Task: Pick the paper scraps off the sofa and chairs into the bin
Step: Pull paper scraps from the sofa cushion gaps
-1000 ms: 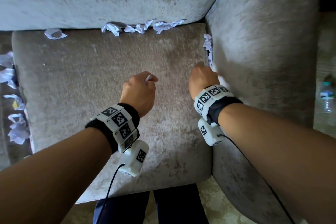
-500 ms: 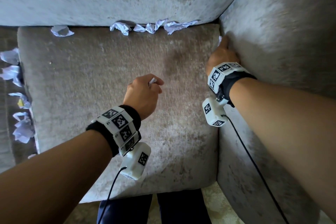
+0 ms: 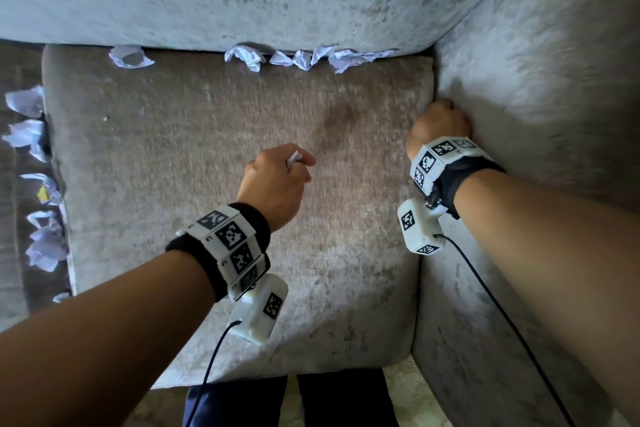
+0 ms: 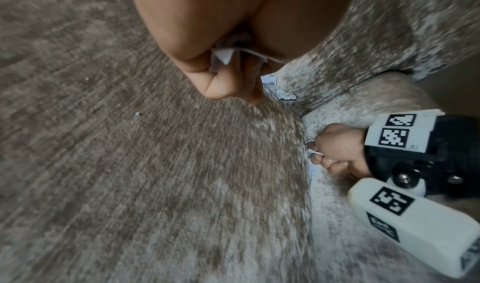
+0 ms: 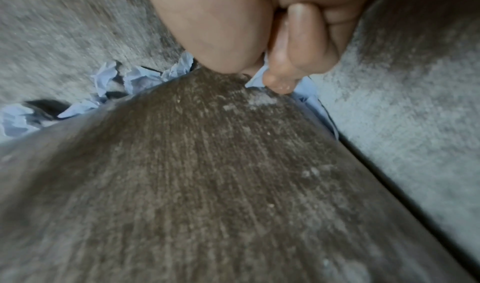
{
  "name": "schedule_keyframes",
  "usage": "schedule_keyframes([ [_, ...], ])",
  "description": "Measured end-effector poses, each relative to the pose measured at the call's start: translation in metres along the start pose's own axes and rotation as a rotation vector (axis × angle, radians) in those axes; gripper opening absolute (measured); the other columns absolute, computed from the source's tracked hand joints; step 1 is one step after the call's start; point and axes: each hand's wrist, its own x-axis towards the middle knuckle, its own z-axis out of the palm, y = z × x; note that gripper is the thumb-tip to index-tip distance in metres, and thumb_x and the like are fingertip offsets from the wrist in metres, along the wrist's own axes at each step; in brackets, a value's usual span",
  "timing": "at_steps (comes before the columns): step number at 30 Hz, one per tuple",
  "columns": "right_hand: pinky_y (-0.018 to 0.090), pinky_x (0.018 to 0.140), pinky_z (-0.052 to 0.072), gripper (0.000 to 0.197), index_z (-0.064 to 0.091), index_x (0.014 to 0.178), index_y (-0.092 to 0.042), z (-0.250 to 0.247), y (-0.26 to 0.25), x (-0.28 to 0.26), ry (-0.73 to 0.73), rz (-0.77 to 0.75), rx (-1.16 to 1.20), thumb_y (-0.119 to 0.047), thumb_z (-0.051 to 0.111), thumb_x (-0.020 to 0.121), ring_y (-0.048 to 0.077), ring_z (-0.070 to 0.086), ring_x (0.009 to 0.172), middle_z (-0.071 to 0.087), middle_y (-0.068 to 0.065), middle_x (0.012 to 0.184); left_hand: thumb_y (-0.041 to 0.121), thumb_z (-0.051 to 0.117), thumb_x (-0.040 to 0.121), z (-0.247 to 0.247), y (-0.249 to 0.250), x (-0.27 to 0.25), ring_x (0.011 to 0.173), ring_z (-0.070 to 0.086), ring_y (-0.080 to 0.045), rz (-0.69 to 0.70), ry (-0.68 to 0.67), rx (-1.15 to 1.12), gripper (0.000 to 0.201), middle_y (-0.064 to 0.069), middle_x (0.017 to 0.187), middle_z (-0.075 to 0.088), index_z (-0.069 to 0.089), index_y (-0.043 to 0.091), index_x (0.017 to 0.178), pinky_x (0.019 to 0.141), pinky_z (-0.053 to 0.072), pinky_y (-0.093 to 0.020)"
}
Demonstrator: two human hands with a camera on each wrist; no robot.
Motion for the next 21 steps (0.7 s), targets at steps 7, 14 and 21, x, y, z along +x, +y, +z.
schedule_keyframes([
  [7,0.033,0.084,0.045,0.029,0.058,0.118,-0.008,0.003,0.007,-0.057,-0.008,-0.1,0.26,-0.022,0.04,0.1,0.035,0.059,0.11,0.063,0.017,0.12,0.007,0.041,0.098,0.005,0.008,-0.001,0.036,0.044,0.001,0.022,-0.025,0.002,0.03,0.001,0.083,0.068,0.07,0.015,0.098,0.036,0.034,-0.015],
  [14,0.021,0.053,0.041,0.019,0.063,0.092,-0.007,0.022,0.021,-0.094,0.114,-0.466,0.499,-0.021,0.05,0.093,0.029,0.067,0.066,0.073,0.01,0.08,0.004,0.041,0.096,0.027,0.022,0.004,0.039,0.043,-0.004,0.075,-0.077,0.026,0.031,0.002,0.079,0.068,0.069,0.015,0.101,0.038,0.035,-0.019],
  [21,0.035,0.051,0.046,0.03,0.058,0.074,-0.005,0.01,0.013,-0.099,0.006,-0.629,0.725,-0.032,0.047,0.08,0.025,0.059,0.058,0.066,0.008,0.066,0.006,0.044,0.096,0.043,0.023,0.0,0.092,0.065,-0.008,0.282,-0.252,0.172,0.044,0.01,0.106,0.07,0.057,0.038,0.123,0.074,0.053,-0.024],
])
